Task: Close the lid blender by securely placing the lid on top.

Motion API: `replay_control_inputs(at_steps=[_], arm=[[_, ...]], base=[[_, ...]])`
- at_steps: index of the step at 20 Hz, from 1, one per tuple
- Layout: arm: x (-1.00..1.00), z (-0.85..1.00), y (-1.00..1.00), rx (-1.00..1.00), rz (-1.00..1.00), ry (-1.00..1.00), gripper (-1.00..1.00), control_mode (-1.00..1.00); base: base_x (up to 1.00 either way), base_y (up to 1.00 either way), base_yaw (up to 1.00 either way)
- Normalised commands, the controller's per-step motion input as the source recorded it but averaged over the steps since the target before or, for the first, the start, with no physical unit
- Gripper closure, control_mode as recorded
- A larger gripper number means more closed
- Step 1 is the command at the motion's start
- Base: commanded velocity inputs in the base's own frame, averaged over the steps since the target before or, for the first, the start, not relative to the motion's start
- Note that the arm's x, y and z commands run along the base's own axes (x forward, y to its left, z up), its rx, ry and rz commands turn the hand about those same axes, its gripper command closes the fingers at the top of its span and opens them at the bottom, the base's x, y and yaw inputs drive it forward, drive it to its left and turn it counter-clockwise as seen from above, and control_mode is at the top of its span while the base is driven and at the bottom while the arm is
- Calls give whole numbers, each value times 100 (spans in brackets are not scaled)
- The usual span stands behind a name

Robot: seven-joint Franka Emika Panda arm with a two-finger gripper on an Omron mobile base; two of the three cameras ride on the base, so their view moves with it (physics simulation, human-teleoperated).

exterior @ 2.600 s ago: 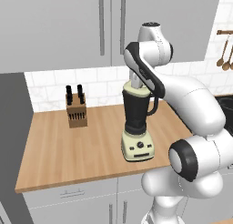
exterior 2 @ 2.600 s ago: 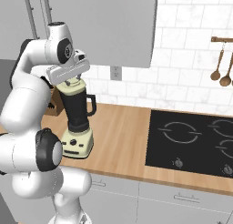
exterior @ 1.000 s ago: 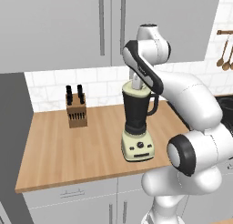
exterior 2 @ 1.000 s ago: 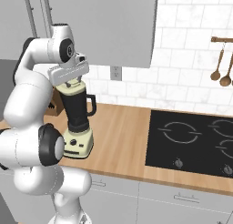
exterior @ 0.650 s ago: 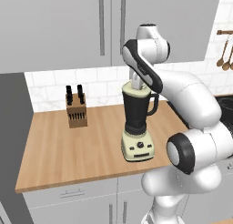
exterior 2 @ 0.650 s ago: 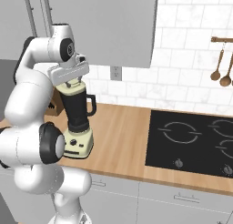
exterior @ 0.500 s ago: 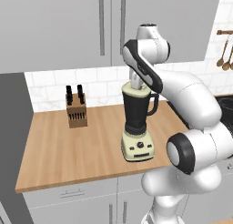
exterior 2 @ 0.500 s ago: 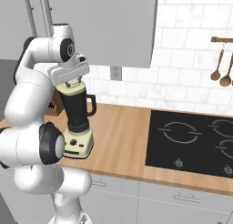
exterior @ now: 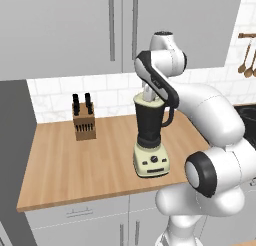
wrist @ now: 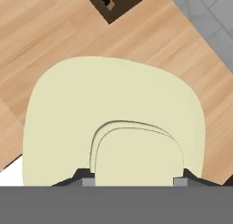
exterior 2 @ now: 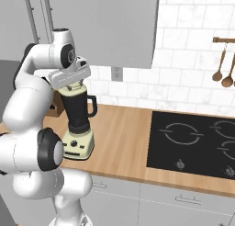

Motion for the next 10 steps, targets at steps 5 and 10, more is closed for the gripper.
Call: replay_control_inputs(at_steps=[5, 10], arm=[[0, -34, 0, 0, 0, 14, 100, -100], [0, -1, 2, 0, 0, 1, -100, -100]], base=[[0, 0, 0], [0, 0, 0]])
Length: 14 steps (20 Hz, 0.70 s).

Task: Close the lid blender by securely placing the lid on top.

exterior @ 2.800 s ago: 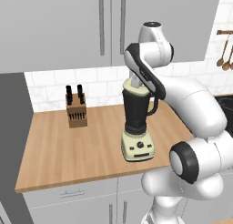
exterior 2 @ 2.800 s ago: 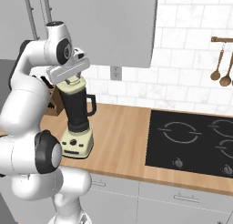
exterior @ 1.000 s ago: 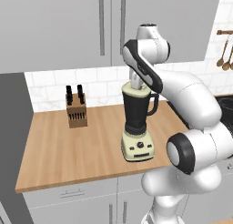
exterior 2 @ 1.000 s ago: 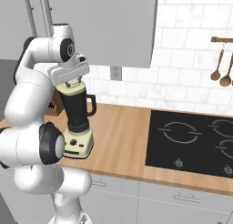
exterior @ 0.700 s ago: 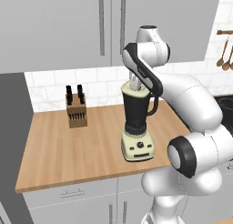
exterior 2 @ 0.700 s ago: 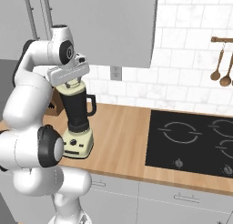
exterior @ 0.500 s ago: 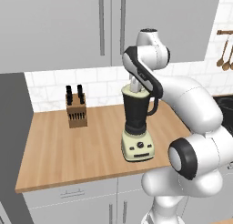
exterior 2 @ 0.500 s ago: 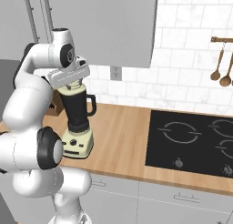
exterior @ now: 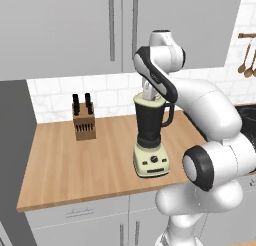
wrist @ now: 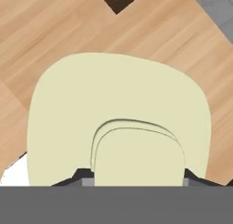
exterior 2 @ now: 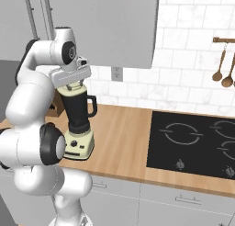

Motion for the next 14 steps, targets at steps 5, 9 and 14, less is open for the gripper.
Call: replay_control_inputs(at_steps=[5, 9, 14], arm=[[0, 0, 0, 1, 0, 0, -100, -100], [0, 0, 0, 2, 0, 0, -100, -100], [0, 0, 0, 5, 0, -3, -100, -100]], base=[[0, 0, 0], [0, 0, 0], [0, 0, 0]])
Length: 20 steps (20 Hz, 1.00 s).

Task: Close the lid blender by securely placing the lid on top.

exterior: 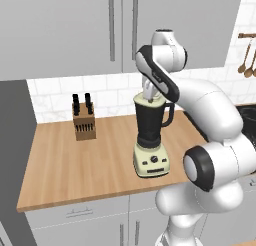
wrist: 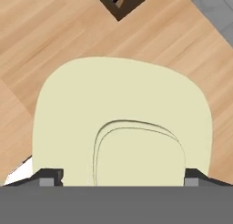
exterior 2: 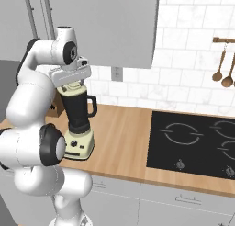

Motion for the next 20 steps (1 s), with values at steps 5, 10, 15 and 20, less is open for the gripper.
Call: replay_control_inputs(at_steps=[5, 10, 15, 20], arm=[[0, 0, 0, 12, -2, -12, -100, -100], [-11, 5, 0, 17, -7, -26, -100, -100], [-6, 0, 0, 15, -7, -23, -100, -100], [-80, 9, -37, 27, -7, -41, -100, -100]], base=[[0, 0, 0], [0, 0, 0], [0, 0, 0], [0, 0, 0]])
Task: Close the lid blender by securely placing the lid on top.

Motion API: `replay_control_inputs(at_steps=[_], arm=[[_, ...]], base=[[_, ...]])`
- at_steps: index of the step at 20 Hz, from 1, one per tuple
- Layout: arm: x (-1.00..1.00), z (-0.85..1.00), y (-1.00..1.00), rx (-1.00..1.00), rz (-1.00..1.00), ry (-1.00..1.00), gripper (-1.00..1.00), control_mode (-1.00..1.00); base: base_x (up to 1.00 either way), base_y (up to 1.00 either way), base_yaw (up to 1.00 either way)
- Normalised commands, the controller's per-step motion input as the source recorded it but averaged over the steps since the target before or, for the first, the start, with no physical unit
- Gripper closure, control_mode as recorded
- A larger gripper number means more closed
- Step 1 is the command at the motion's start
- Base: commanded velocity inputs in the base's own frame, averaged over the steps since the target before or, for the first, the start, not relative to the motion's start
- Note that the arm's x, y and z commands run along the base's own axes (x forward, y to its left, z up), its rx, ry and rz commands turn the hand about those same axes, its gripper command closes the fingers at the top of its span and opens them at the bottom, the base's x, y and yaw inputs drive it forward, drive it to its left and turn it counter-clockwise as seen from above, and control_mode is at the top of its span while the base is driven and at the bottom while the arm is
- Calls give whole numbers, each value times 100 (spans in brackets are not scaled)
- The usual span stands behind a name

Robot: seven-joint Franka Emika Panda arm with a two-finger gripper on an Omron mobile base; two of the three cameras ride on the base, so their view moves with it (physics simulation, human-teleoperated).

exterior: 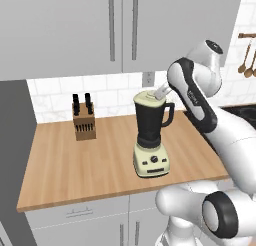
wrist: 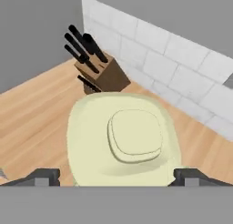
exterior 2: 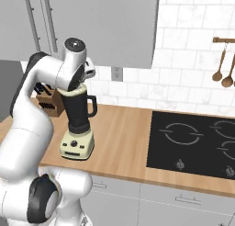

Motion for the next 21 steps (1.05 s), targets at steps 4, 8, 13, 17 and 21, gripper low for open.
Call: replay_control_inputs(at_steps=[4, 8, 13, 17, 21], arm=[[-100, 0, -55, 52, -2, -43, -100, -100], [-100, -23, -73, 44, 0, -35, -100, -100], [-100, -89, -99, 15, 0, -23, -100, -100], [-100, 10, -88, 21, 0, -35, -100, -100], [-96, 100, -45, 22, 0, -55, -100, -100]], base=[[0, 0, 0], [0, 0, 0], [0, 0, 0], [0, 0, 0], [0, 0, 0]])
